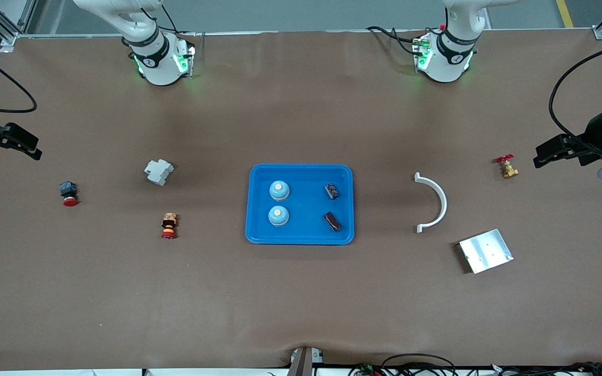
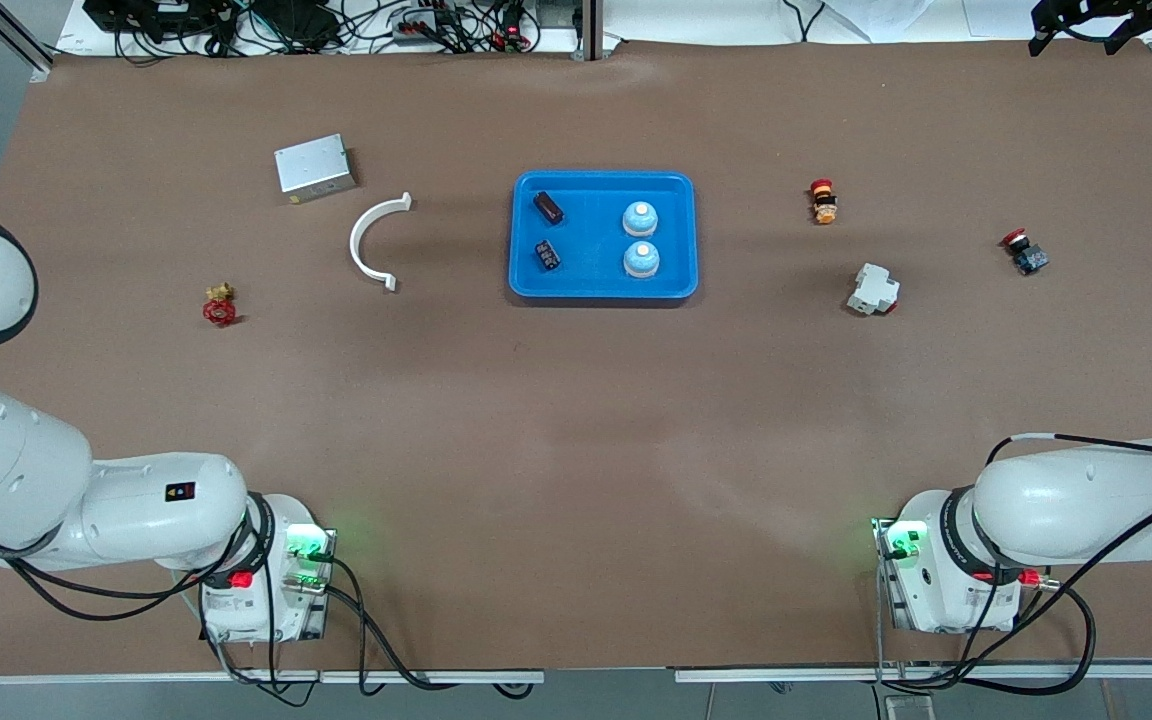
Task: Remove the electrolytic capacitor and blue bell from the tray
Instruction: 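Move the left gripper and the right gripper toward the blue tray, then position the left gripper over a capacitor while the right gripper nears a bell, then lower and close the left gripper on the capacitor while the right gripper grasps the bell, then carry the capacitor toward the white arc while the right gripper carries the bell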
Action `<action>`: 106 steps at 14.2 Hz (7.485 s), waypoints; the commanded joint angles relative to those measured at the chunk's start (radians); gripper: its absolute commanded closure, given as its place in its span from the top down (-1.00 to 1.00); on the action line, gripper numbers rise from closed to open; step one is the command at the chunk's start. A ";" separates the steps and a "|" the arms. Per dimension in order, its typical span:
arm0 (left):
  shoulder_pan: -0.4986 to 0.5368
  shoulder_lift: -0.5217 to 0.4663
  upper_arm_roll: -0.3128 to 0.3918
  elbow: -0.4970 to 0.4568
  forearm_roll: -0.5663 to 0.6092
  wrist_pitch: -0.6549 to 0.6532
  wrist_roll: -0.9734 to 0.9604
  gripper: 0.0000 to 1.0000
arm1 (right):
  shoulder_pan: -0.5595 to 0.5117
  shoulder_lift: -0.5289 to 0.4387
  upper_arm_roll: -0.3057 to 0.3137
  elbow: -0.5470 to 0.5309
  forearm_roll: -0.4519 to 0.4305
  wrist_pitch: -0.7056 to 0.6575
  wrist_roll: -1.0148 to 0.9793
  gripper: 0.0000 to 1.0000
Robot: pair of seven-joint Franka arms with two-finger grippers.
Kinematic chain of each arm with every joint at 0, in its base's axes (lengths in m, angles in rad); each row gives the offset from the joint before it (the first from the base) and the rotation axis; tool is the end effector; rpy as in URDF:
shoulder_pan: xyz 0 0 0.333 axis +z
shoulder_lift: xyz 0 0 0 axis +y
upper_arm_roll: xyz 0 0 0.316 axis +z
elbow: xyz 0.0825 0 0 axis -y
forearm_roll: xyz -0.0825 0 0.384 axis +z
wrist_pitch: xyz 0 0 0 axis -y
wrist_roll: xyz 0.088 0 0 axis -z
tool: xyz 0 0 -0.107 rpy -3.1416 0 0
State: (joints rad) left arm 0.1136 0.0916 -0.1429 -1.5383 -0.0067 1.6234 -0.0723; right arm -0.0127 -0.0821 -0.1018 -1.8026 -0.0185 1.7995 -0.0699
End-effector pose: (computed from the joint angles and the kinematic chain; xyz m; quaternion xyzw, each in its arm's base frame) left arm 0.5862 -0.0141 0.5928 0.9997 0.0220 -0.0033 0.0097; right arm 0.5406 -0.0656 0.5790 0.9990 -0.0205 0.0387 0.0085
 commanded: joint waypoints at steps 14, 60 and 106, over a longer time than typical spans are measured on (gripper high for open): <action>-0.002 -0.004 -0.127 0.024 -0.038 0.004 -0.115 1.00 | 0.046 -0.041 0.008 -0.099 0.104 0.024 0.139 1.00; -0.468 0.684 -0.276 0.069 0.235 0.521 -1.270 1.00 | 0.823 0.699 0.005 0.031 0.029 0.707 1.355 1.00; -0.407 0.619 -0.287 0.049 0.280 0.442 -1.394 -1.00 | 0.545 0.328 0.004 -0.069 0.005 0.210 0.712 -1.00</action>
State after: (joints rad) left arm -0.3260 0.7836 -0.4194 -1.4654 0.2477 2.1343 -1.4678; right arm 0.5823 0.3480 -0.1105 -1.7558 -0.0209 1.9966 0.7272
